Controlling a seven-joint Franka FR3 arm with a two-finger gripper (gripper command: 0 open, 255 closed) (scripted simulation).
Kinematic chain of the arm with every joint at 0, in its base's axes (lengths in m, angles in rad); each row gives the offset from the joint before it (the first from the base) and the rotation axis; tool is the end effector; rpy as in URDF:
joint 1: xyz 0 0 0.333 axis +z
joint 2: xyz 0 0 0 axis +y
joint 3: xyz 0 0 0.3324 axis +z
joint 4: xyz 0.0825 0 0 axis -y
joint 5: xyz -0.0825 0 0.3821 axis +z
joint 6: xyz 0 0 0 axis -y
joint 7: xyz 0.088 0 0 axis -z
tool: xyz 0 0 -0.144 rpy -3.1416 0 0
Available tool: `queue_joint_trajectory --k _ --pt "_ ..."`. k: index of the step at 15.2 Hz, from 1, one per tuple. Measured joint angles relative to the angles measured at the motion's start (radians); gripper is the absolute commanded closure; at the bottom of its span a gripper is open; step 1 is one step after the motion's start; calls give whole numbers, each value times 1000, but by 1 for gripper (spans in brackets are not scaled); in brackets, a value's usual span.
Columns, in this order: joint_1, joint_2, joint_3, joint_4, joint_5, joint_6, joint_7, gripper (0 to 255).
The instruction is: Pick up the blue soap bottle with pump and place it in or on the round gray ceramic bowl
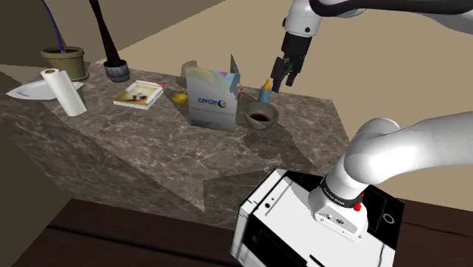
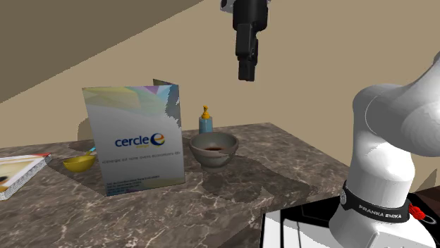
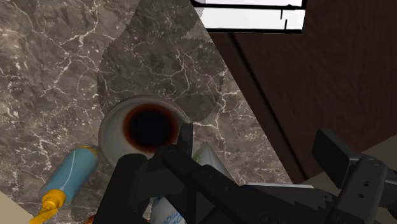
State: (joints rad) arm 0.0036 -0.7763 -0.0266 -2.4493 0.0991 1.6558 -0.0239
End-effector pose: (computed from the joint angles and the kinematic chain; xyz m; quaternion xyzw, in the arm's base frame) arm 0.3002 0.0052 0.5264 -0.9982 0.0003 0.0076 0.0588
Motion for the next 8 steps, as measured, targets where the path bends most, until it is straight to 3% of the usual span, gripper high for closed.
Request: queue_joint_trajectory --k 3,8 --pt "-7 37 -15 7 -17 20 -24 0" --pt "-27 205 -67 68 -77 90 -107 0"
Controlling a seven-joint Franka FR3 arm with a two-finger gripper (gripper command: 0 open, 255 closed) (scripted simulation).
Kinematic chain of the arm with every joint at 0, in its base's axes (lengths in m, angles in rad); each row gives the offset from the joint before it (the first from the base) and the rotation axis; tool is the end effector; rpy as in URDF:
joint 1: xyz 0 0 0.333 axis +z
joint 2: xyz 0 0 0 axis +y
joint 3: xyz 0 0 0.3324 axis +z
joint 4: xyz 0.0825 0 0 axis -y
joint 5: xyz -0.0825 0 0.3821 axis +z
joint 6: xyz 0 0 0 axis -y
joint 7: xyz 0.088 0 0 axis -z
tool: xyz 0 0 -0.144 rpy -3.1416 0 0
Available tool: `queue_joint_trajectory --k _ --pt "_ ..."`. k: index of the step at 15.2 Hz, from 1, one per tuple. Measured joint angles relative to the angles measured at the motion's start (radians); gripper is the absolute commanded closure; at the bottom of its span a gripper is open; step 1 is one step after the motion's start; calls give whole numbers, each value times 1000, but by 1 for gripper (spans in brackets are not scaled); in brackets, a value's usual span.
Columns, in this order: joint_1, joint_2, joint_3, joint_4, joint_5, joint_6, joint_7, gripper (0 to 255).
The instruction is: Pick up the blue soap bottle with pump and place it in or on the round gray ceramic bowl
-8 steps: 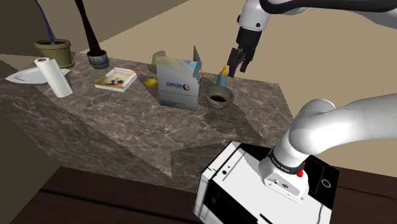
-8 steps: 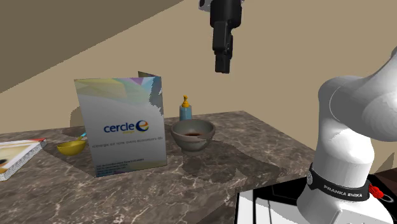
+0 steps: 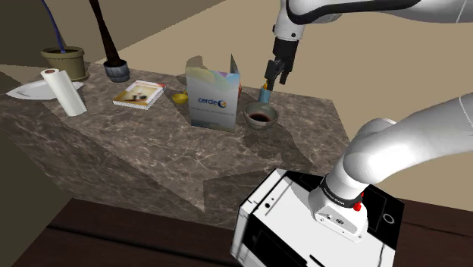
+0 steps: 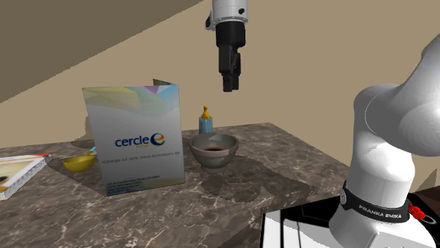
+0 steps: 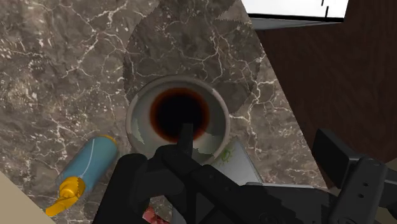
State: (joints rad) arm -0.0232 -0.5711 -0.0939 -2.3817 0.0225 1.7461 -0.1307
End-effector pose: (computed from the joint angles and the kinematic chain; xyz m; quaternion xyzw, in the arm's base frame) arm 0.3569 -0.0421 0.4965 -0.9987 -0.0127 0.0288 0.0400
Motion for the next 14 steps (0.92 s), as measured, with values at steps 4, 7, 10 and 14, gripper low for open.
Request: queue_joint_trajectory --k 4,7,10,14 --pt "-19 140 -45 65 -44 49 -72 0" --pt "-28 250 -71 118 -66 87 -117 0" --pt "-37 364 -93 195 -83 108 -160 0" --pt "-55 518 -123 298 -99 139 -222 0"
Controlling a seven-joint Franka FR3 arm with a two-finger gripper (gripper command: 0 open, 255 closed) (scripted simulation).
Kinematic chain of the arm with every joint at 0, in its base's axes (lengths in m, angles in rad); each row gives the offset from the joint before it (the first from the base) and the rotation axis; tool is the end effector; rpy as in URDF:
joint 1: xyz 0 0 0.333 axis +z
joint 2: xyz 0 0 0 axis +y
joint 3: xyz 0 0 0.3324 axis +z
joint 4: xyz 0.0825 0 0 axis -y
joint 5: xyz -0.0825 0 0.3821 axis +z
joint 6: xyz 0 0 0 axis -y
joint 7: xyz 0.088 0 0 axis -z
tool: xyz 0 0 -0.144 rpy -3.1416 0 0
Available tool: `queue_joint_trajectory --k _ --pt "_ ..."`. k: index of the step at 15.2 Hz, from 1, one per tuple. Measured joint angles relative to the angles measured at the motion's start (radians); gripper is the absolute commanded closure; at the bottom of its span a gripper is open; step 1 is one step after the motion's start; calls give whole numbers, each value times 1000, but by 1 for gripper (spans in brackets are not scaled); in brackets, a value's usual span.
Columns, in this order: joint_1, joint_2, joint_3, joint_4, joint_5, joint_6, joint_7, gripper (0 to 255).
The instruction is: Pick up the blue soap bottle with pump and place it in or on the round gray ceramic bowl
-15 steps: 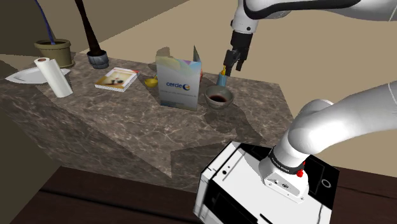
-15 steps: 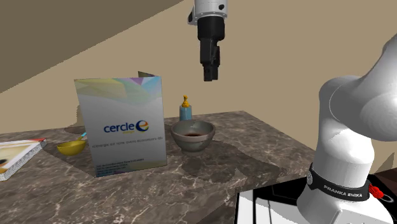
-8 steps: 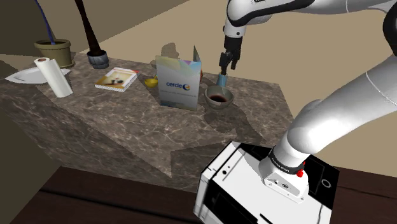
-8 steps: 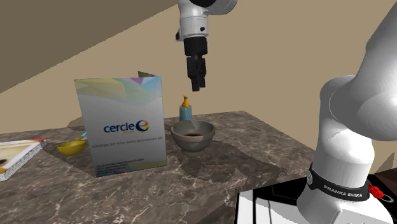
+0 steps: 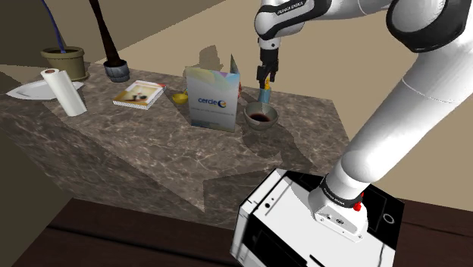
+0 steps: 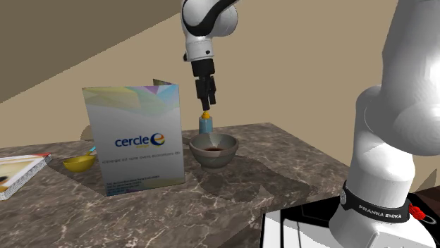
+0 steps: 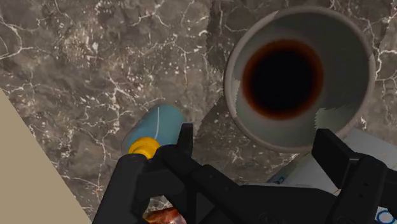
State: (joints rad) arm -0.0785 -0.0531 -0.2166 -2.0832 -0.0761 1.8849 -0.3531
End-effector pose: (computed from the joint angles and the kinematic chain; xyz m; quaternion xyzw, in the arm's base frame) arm 0.4856 -0.1572 0.4182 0.9959 0.0438 -0.0786 0.0048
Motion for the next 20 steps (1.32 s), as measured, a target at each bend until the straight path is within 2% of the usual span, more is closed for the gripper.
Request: queue_joint_trajectory --k 9,10,13,15,17,18,20 --pt "-49 325 -35 343 -13 19 -114 0" --pt "-56 355 -37 366 -12 68 -125 0" --pt "-60 385 -40 337 -12 258 -131 0" --pt "-54 359 -46 278 -20 338 -127 0" --pt "-60 391 -48 287 -9 385 -137 0" --pt "-58 382 -51 262 -11 374 -136 0" --pt "-64 407 -53 274 -3 188 -146 0"
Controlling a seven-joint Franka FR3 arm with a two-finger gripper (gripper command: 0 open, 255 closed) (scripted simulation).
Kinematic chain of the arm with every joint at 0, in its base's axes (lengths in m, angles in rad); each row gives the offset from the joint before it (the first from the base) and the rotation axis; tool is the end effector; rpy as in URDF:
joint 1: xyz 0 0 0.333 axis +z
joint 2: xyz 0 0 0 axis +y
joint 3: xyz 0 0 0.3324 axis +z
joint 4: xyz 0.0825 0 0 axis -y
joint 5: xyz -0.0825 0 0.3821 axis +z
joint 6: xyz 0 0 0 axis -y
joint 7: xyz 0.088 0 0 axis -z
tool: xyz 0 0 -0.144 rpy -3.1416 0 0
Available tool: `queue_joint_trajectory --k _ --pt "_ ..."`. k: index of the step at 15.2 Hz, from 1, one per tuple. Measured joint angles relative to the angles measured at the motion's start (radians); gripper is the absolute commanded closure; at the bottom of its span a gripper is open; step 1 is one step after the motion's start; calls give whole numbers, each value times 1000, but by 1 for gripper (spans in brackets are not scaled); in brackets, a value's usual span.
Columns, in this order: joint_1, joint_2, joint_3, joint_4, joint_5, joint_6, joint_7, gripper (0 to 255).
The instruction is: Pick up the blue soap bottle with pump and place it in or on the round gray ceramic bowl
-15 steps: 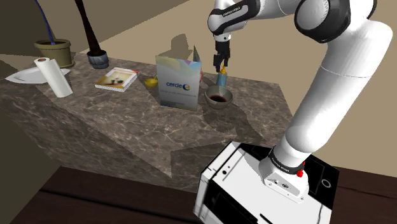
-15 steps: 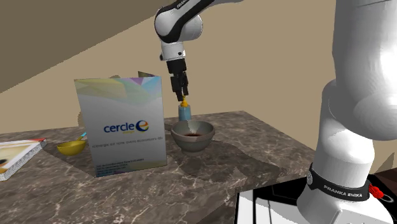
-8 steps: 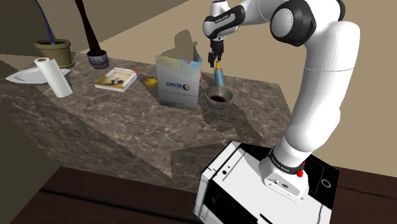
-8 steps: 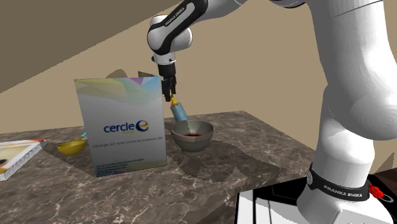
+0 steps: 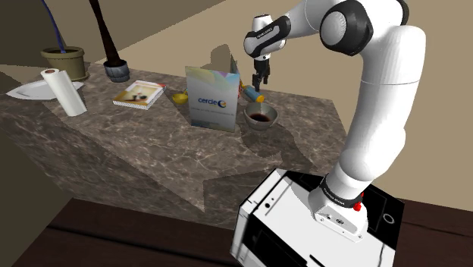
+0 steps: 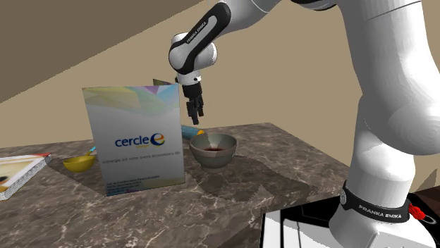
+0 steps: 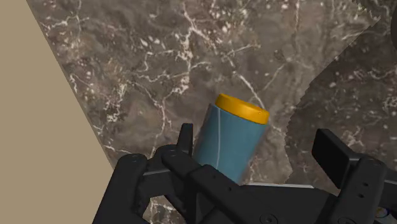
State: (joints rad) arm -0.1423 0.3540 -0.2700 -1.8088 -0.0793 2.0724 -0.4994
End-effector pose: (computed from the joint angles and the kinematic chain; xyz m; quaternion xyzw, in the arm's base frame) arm 0.5790 -0.2500 0.3284 0.9935 0.0699 -0.0709 0.0549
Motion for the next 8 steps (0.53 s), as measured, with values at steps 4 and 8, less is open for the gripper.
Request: queue_joint_trajectory --k 4,8 --pt "7 4 2 10 0 -95 9 255" --pt "8 4 2 9 0 -100 9 255"
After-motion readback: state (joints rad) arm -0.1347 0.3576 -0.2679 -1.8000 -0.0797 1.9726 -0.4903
